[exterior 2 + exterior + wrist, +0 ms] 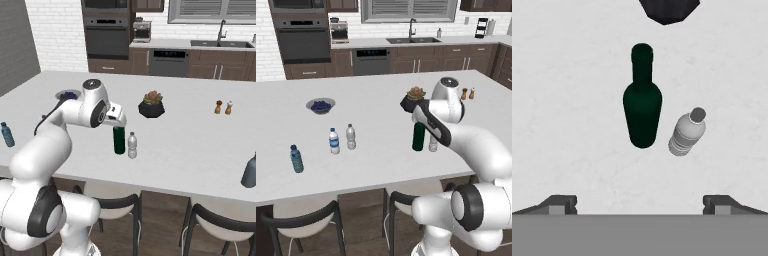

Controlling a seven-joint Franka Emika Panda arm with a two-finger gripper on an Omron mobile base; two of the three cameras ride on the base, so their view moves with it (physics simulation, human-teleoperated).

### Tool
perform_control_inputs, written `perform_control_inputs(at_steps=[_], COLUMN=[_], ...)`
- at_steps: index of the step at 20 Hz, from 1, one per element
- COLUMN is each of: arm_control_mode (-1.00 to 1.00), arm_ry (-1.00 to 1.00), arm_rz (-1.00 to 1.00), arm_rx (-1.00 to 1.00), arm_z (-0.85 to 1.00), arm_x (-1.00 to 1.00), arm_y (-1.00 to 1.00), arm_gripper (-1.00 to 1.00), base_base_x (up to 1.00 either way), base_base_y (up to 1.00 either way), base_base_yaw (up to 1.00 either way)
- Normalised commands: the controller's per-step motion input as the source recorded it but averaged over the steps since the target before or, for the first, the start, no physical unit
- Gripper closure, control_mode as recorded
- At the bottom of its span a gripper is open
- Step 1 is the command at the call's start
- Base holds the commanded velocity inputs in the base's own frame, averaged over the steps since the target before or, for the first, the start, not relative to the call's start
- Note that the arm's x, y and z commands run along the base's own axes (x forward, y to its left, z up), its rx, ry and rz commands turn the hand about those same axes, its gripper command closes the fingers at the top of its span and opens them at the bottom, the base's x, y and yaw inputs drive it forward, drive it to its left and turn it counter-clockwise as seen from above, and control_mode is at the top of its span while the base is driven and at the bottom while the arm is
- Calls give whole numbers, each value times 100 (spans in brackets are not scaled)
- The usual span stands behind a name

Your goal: Move the plastic bottles in the middle to the plastics group, and the glass bottles in the middle to the glass group.

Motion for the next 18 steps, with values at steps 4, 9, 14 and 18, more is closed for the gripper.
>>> perform_control_inputs(at_steps=[4, 9, 14, 18], arm_control_mode=[-100, -100, -100, -100], arm_ry=[0, 0, -2, 0], arm_rz=[0, 0, 0, 0], arm_rx=[-3, 0, 0, 0], arm_z=[-17, -10, -3, 0], arm_x=[24, 15, 24, 13], arm_y=[0, -2, 0, 0], arm_gripper=[-100, -100, -100, -100], base_base_x=[0, 0, 0, 0], base_base_y=[0, 0, 0, 0], base_base_yaw=[0, 0, 0, 0])
